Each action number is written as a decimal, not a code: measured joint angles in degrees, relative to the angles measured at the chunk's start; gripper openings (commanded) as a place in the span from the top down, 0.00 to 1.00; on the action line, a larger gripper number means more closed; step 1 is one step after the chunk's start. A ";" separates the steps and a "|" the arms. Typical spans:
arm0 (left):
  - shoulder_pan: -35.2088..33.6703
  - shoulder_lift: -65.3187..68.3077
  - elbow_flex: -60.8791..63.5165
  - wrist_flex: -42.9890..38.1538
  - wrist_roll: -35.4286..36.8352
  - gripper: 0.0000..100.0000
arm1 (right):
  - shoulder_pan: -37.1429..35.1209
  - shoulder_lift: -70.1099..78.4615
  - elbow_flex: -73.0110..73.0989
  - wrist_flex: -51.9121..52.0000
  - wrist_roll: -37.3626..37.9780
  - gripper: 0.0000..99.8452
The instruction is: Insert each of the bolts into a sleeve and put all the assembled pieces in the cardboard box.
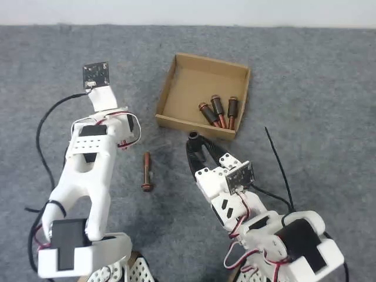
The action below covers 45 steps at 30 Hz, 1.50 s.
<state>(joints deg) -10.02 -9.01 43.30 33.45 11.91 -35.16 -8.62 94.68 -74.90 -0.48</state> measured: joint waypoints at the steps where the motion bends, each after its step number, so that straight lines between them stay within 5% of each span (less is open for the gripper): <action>1: 0.00 -0.09 0.00 -0.26 0.00 0.99 | 0.00 0.00 0.00 0.00 0.00 0.99; 20: 5.80 -0.44 -6.86 -1.05 0.18 0.99 | 0.00 0.00 0.00 -0.09 0.00 0.99; 45: 16.18 -26.37 -0.09 -1.05 4.66 0.99 | 0.00 0.00 0.00 -0.09 0.00 0.99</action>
<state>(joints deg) 6.15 -35.38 43.21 32.40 16.57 -35.16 -8.62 94.68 -74.99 -0.48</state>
